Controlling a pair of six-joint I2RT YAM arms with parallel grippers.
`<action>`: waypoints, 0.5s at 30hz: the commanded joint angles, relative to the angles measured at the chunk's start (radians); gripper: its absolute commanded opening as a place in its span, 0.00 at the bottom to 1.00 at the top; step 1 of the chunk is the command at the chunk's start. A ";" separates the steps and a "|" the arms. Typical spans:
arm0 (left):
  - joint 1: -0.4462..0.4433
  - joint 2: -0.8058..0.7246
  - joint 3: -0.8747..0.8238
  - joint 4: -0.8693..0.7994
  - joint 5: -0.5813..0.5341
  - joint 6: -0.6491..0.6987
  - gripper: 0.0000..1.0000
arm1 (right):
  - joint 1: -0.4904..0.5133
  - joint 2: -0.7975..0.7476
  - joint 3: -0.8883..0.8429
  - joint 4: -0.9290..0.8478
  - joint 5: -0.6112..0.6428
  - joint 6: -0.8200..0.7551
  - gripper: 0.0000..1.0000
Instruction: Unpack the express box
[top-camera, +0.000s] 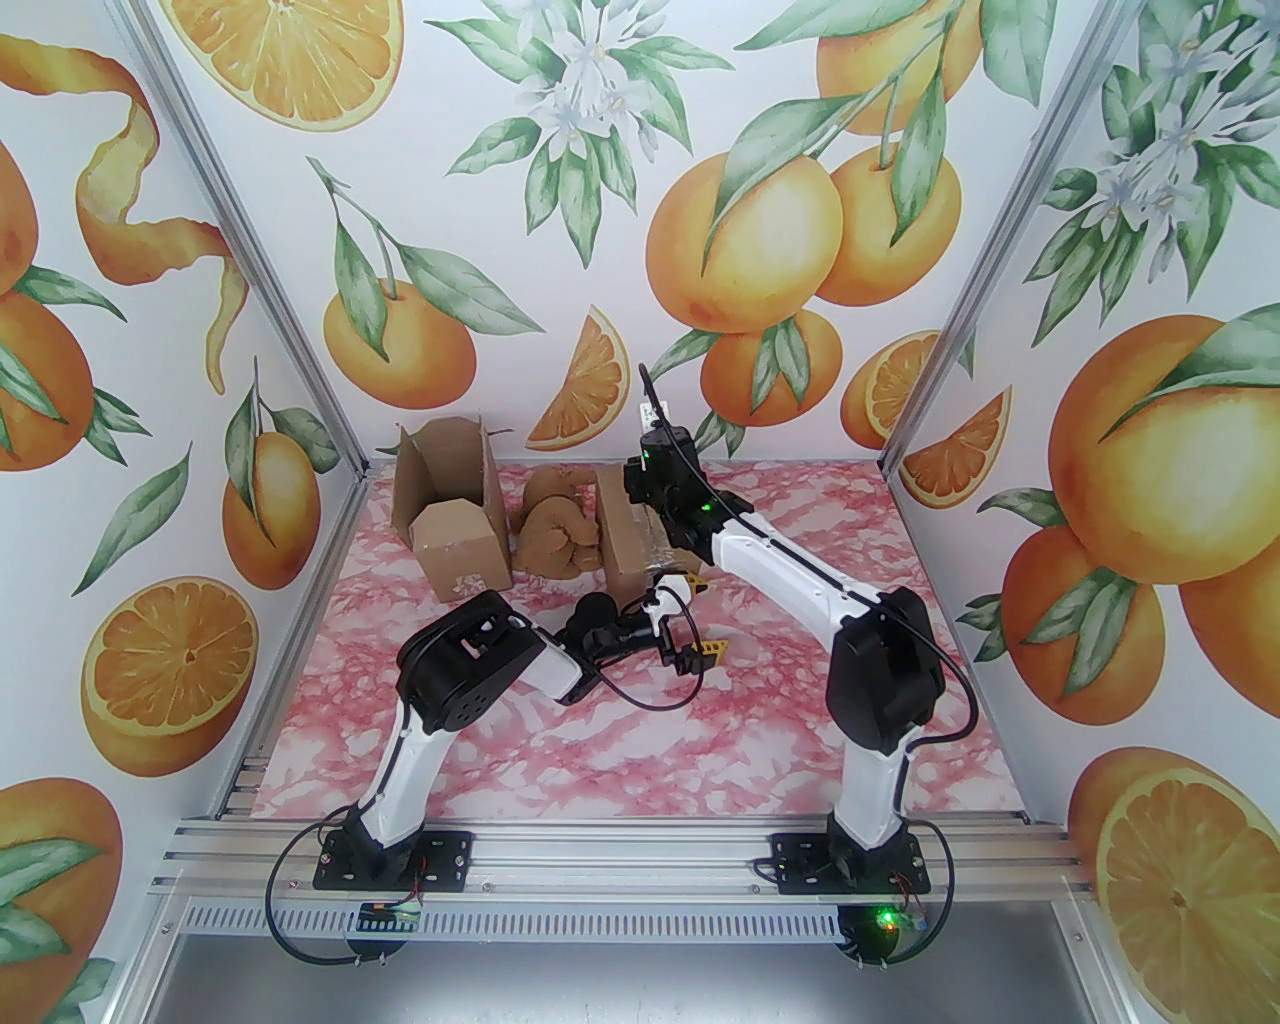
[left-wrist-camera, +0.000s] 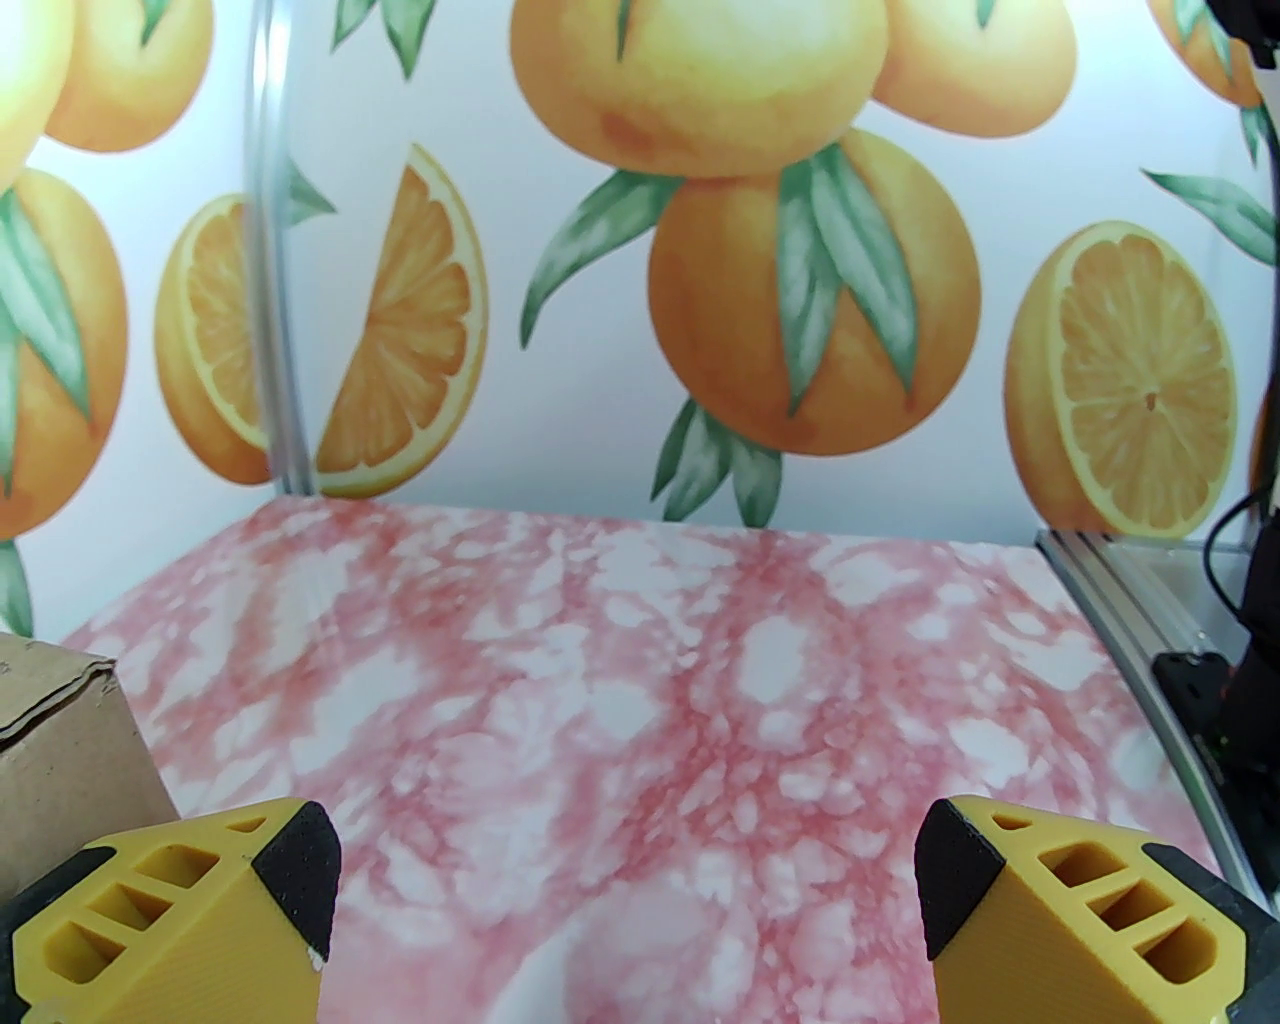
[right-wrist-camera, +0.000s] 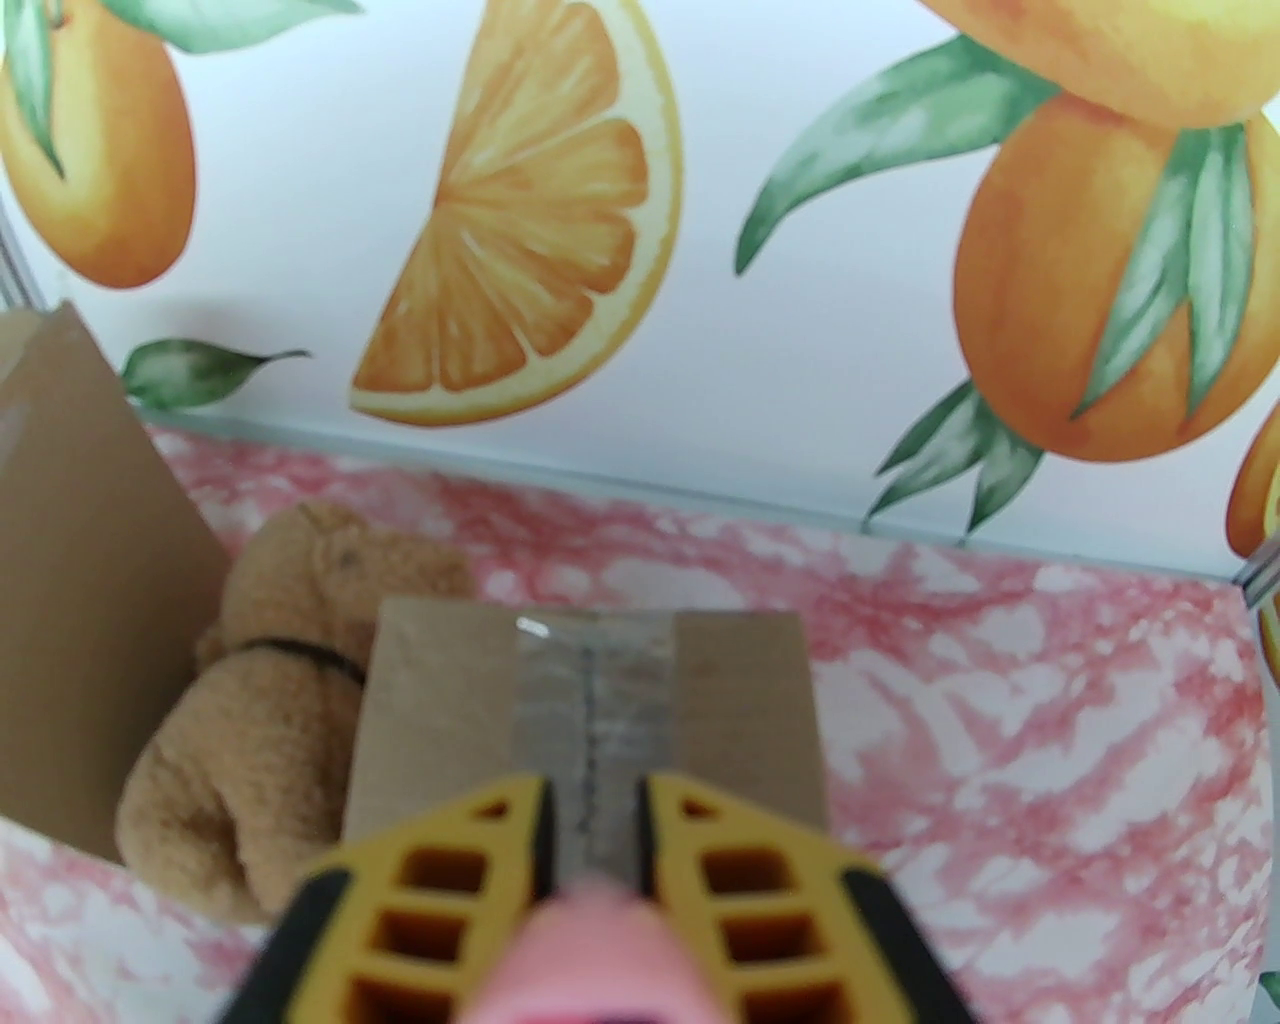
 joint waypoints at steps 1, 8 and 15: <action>0.017 0.018 0.030 -0.009 -0.071 -0.031 0.99 | 0.018 -0.052 -0.023 -0.067 0.027 0.007 0.00; 0.019 0.025 0.040 -0.010 -0.094 -0.035 0.99 | 0.027 -0.083 -0.060 -0.090 0.019 0.038 0.00; 0.023 0.036 0.049 -0.009 -0.113 -0.040 0.99 | 0.041 -0.114 -0.088 -0.118 0.025 0.062 0.00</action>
